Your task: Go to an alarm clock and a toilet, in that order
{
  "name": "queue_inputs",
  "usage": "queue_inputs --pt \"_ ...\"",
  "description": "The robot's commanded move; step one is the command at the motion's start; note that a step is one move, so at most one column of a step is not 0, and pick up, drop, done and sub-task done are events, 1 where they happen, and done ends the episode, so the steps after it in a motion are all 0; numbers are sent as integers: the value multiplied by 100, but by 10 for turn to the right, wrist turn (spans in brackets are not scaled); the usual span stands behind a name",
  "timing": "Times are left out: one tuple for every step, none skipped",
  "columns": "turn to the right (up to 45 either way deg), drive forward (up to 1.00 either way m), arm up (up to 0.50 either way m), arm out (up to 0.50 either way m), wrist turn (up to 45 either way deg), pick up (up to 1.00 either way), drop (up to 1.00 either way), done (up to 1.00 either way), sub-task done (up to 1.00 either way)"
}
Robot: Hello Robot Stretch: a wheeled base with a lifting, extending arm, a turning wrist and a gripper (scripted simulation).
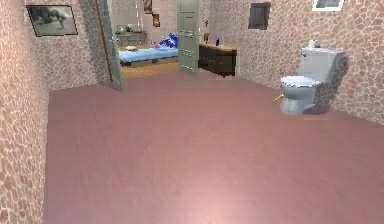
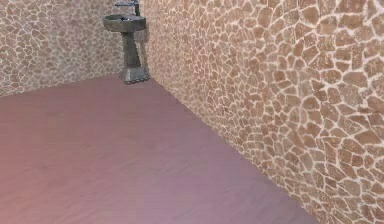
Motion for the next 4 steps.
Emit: queue_inputs --pt "-90 0 0 0 0 0 0 0 0" --pt "0 100 0 0 0 0 0 0 0" --pt "0 100 0 0 0 0 0 0 0" --pt "-30 0 0 0 0 0 0 0 0"
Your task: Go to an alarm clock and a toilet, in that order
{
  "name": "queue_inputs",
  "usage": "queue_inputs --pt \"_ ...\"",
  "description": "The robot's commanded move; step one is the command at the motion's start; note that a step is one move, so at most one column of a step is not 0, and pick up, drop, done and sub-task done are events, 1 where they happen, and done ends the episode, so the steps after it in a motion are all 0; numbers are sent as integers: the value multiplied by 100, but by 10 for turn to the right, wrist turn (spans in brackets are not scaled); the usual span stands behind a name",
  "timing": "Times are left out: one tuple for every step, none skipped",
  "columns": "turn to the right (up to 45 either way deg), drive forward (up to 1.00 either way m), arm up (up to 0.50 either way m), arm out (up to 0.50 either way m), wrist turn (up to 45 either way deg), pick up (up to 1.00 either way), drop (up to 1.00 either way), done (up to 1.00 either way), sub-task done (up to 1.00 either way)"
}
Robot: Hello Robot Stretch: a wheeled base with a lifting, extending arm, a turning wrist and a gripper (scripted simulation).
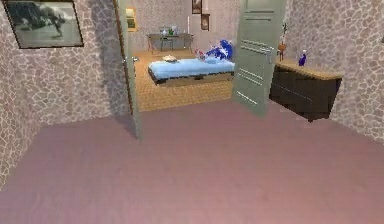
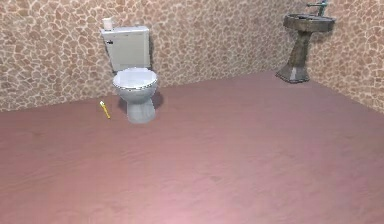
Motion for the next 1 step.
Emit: queue_inputs --pt "0 100 0 0 0 0 0 0 0"
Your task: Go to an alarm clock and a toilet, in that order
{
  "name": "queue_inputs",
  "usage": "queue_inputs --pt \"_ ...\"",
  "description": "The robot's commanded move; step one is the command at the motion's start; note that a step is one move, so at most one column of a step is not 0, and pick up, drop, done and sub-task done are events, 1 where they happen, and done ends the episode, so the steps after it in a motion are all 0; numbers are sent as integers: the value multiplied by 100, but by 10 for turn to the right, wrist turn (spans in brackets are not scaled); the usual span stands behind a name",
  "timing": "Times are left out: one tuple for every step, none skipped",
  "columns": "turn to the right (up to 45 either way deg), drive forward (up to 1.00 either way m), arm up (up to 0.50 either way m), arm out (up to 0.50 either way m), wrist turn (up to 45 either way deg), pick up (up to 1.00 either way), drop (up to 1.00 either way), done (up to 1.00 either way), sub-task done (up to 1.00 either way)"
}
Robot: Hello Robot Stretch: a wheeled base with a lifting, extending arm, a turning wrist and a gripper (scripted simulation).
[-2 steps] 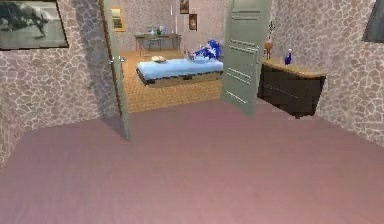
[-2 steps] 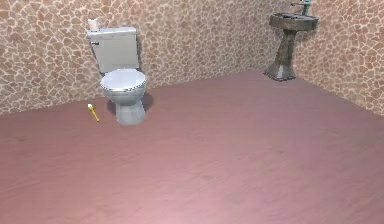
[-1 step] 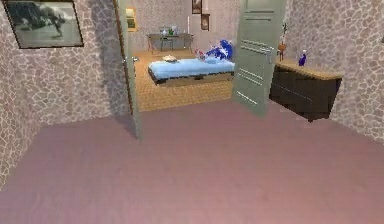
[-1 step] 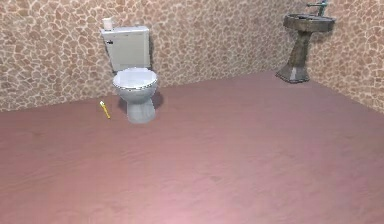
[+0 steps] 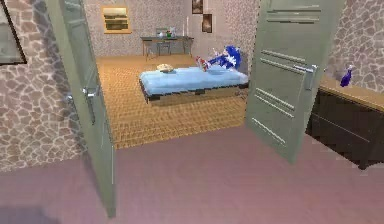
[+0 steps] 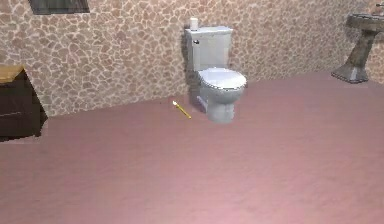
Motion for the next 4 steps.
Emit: queue_inputs --pt "0 100 0 0 0 0 0 0 0" --pt "-240 0 0 0 0 0 0 0 0" --pt "0 5 0 0 0 0 0 0 0" --pt "30 0 0 0 0 0 0 0 0"
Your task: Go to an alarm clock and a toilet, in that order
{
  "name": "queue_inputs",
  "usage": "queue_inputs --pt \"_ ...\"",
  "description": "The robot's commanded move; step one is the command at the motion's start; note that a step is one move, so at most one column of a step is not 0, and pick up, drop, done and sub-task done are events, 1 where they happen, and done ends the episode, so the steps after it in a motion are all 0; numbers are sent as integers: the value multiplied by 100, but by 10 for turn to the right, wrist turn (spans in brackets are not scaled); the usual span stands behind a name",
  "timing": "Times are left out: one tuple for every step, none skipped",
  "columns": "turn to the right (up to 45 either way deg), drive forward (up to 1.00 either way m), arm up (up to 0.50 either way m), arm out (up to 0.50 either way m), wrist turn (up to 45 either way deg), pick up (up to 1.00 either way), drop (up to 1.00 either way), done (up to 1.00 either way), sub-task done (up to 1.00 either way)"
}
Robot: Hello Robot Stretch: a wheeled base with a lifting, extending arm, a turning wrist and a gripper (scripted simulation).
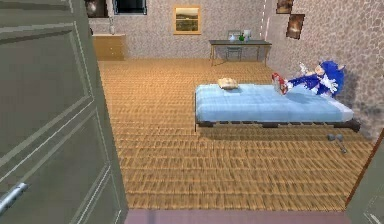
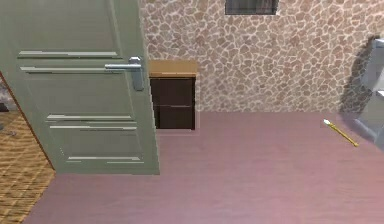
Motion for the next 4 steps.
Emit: queue_inputs --pt "0 100 0 0 0 0 0 0 0" --pt "0 35 0 0 0 0 0 0 0" --pt "-270 0 0 0 0 0 0 0 0" --pt "0 100 0 0 0 0 0 0 0"
